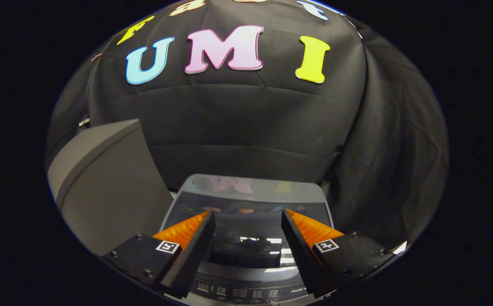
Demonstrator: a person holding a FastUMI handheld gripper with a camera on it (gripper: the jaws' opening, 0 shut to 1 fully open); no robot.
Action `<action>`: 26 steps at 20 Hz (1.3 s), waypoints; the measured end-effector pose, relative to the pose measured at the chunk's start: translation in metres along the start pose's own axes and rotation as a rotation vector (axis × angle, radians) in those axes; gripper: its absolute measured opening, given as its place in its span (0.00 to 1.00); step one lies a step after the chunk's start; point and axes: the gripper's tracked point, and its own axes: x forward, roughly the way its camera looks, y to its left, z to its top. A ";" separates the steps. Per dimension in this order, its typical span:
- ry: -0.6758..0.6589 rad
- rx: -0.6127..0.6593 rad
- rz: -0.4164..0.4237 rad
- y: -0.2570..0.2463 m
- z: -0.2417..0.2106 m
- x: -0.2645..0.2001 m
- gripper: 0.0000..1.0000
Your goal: Put the clothes into the washing machine and then close the washing machine lid.
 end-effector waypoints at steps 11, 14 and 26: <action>-0.302 0.125 0.011 0.018 0.119 -0.023 1.00; -0.389 0.167 -0.003 0.025 0.145 -0.058 1.00; -0.522 0.146 0.012 0.077 0.169 -0.161 0.99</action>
